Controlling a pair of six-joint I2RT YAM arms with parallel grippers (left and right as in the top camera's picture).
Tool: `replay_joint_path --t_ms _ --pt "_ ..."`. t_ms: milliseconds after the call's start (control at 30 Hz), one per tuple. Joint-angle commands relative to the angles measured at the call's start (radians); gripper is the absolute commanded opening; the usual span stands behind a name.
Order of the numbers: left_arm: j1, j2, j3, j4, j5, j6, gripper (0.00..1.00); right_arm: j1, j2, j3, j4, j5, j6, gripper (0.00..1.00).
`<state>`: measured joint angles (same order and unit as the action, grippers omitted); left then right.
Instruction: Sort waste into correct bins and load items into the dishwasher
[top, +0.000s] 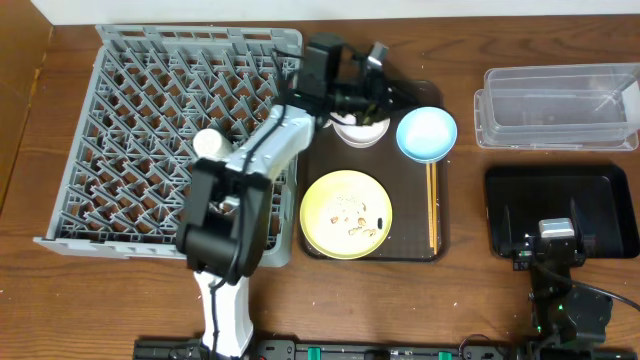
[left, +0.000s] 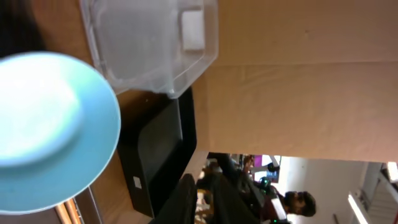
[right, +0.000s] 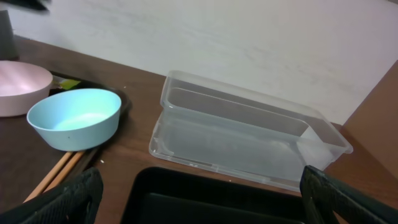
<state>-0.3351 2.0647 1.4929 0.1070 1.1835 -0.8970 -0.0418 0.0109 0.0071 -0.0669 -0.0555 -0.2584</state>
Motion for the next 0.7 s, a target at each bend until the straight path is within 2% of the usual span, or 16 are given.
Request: replay_joint_path --t_ms 0,67,100,133,233,367,433,467,567,667 --pt "0.043 -0.164 0.030 -0.061 -0.023 0.118 0.15 -0.006 -0.005 -0.002 -0.004 -0.002 -0.012 0.99" --pt "0.068 -0.241 0.031 -0.197 -0.162 0.207 0.17 -0.006 -0.005 -0.002 -0.004 -0.002 -0.012 0.99" --pt "0.082 -0.290 0.031 -0.290 -0.276 0.271 0.25 -0.006 -0.005 -0.002 -0.004 -0.002 -0.011 0.99" --pt "0.093 -0.339 0.032 -0.392 -0.430 0.332 0.31 -0.006 -0.004 -0.002 -0.004 -0.002 -0.012 0.99" --pt "0.111 -0.472 0.032 -0.597 -0.850 0.432 0.37 -0.006 -0.004 -0.002 -0.004 -0.002 -0.012 0.99" --pt "0.140 -0.615 0.032 -0.726 -1.136 0.512 0.53 -0.006 -0.004 -0.002 -0.004 -0.002 -0.012 0.99" --pt "0.187 -0.695 0.032 -0.827 -1.316 0.519 0.57 -0.006 -0.004 -0.002 -0.004 -0.002 -0.012 0.99" --pt "0.227 -0.731 0.032 -0.885 -1.397 0.518 0.63 -0.006 -0.003 -0.002 -0.004 -0.002 -0.012 0.99" --pt "0.328 -0.773 0.032 -0.972 -1.425 0.495 0.68 -0.006 -0.003 -0.002 -0.004 -0.002 -0.011 0.99" --pt "0.474 -0.794 0.032 -1.062 -1.424 0.381 0.71 -0.006 -0.003 -0.002 -0.004 -0.001 -0.012 0.99"
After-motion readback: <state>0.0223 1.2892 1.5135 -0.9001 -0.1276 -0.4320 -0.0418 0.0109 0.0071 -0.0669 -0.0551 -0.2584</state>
